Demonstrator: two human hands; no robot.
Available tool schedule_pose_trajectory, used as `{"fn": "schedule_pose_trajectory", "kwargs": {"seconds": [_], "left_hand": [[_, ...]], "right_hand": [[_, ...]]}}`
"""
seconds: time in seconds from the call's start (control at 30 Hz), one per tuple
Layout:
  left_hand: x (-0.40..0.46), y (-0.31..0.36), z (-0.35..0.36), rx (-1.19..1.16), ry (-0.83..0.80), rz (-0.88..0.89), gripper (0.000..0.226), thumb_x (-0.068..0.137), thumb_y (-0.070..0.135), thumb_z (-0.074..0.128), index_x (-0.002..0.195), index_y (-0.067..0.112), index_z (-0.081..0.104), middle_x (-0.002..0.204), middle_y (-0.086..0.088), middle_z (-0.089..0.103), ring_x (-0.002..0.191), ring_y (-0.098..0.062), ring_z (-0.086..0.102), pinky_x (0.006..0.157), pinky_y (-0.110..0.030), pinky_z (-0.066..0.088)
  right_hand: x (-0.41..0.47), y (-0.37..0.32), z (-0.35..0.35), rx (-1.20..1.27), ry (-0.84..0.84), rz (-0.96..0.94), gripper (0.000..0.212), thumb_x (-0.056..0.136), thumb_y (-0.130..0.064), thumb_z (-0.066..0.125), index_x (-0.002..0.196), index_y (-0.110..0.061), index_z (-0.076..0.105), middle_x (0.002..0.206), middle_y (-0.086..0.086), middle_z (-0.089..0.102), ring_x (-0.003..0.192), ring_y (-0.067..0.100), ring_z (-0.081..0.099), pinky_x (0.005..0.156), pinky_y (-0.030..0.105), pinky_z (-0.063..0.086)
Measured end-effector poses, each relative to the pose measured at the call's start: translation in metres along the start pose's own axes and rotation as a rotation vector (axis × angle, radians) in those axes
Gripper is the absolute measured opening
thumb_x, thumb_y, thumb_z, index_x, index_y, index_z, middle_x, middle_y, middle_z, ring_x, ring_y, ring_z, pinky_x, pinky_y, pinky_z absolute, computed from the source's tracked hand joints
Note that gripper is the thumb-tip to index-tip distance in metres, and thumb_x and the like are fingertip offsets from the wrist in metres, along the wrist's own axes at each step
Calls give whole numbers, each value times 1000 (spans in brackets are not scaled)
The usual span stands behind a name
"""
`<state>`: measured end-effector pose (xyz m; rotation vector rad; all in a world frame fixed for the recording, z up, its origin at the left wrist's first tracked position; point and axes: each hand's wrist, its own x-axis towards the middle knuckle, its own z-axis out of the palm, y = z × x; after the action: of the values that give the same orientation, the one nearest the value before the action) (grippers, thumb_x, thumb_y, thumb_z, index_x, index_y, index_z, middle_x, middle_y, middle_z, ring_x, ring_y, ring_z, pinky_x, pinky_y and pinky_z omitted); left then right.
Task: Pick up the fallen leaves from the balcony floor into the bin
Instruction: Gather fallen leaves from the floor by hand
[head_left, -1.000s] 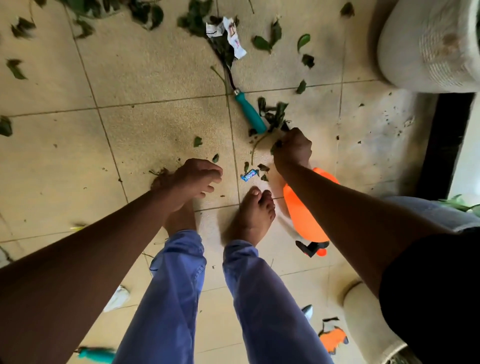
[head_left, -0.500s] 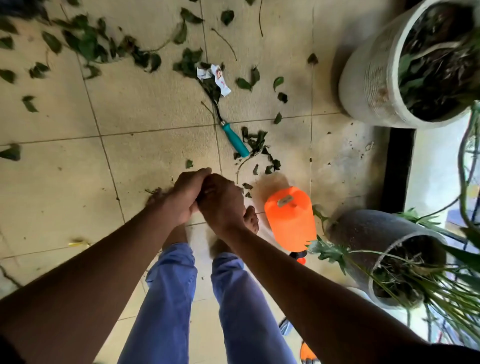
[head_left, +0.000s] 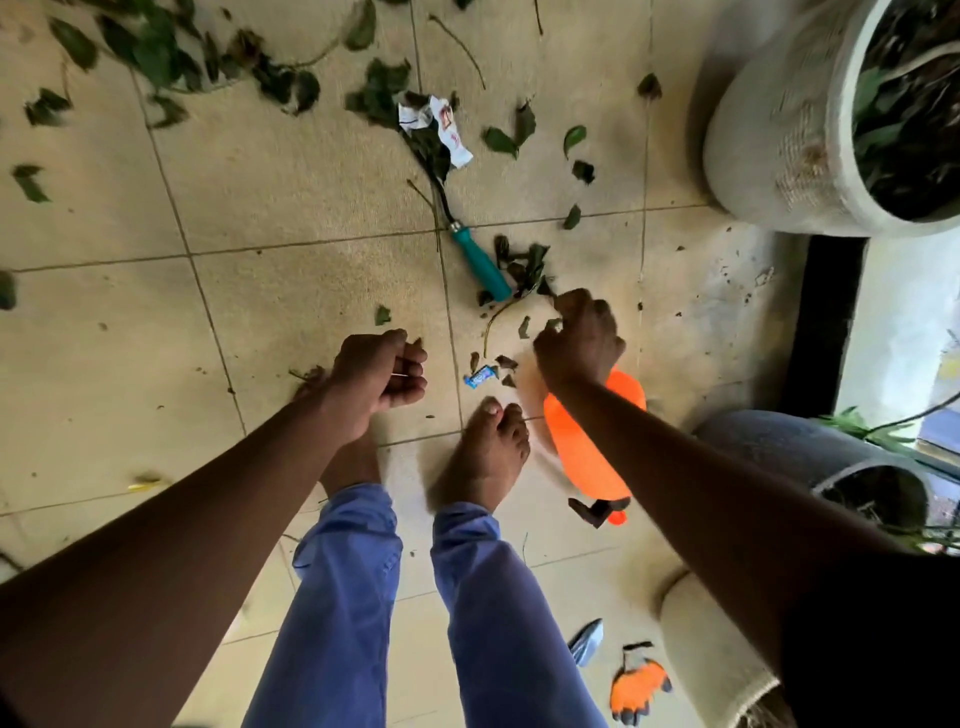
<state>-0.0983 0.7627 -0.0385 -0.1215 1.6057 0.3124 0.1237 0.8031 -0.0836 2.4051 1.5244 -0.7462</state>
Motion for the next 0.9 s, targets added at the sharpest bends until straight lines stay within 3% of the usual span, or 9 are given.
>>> {"fn": "schedule_pose_trajectory", "kwargs": {"seconds": [0.13, 0.23, 0.33, 0.4, 0.5, 0.6, 0.7, 0.8, 0.9], "left_hand": [[11, -12, -11, 3, -8, -9, 39, 107, 26, 48, 81, 4, 68, 70, -10, 62, 63, -22, 63, 57, -29, 58], [16, -20, -17, 30, -12, -22, 39, 107, 26, 48, 82, 4, 68, 71, -10, 62, 65, -23, 64, 58, -29, 59], [17, -27, -19, 44, -26, -34, 38, 107, 26, 47, 83, 4, 68, 72, -9, 62, 66, -22, 64, 60, -29, 58], [16, -30, -20, 50, -33, -39, 37, 107, 25, 47, 84, 4, 68, 72, -9, 62, 67, -22, 64, 62, -30, 58], [15, -31, -18, 59, -43, -33, 37, 106, 25, 49, 85, 3, 69, 73, -10, 63, 68, -22, 65, 64, -32, 58], [14, -25, -14, 43, -49, -24, 36, 106, 25, 49, 87, 2, 69, 76, -11, 64, 71, -24, 66, 71, -35, 59], [13, -17, -5, -22, -62, -19, 37, 107, 23, 47, 87, 0, 67, 78, -13, 63, 73, -26, 66, 75, -38, 61], [13, -11, 5, -133, -95, -34, 37, 108, 20, 44, 86, -1, 65, 79, -15, 63, 75, -27, 66, 80, -41, 61], [16, -7, 13, -220, -74, -38, 38, 109, 22, 42, 88, 0, 65, 82, -15, 67, 80, -27, 69, 82, -41, 61]], "right_hand": [[40, 15, 14, -59, -128, 62, 45, 80, -16, 72, 118, -24, 48, 120, 12, 50, 107, 37, 58, 81, 39, 49], [52, 19, 27, -65, -162, 39, 44, 86, -23, 73, 119, -22, 43, 120, 14, 47, 104, 38, 58, 72, 35, 42], [57, 21, 34, -96, -137, 54, 34, 94, -18, 63, 123, -14, 47, 122, 20, 53, 106, 41, 59, 75, 36, 41], [61, 25, 33, -115, -126, 65, 31, 92, -13, 64, 121, -9, 54, 120, 20, 61, 108, 40, 61, 80, 37, 48], [62, 30, 24, -38, -101, 152, 28, 81, -9, 76, 108, -10, 67, 109, 14, 70, 103, 34, 67, 87, 35, 56], [56, 26, 13, 100, -35, 188, 20, 77, -6, 78, 94, -14, 72, 98, 8, 73, 94, 29, 67, 79, 28, 54], [34, 8, 4, 238, -24, 73, 19, 74, -8, 80, 85, -20, 69, 87, -2, 73, 82, 19, 66, 71, 28, 53], [-1, -13, 4, 340, -146, -110, 22, 74, -8, 79, 83, -24, 66, 81, -6, 72, 76, 13, 68, 69, 33, 57], [-37, -40, 7, 434, -255, -316, 21, 77, -7, 79, 86, -20, 65, 80, -9, 70, 74, 7, 68, 67, 28, 57]]}}
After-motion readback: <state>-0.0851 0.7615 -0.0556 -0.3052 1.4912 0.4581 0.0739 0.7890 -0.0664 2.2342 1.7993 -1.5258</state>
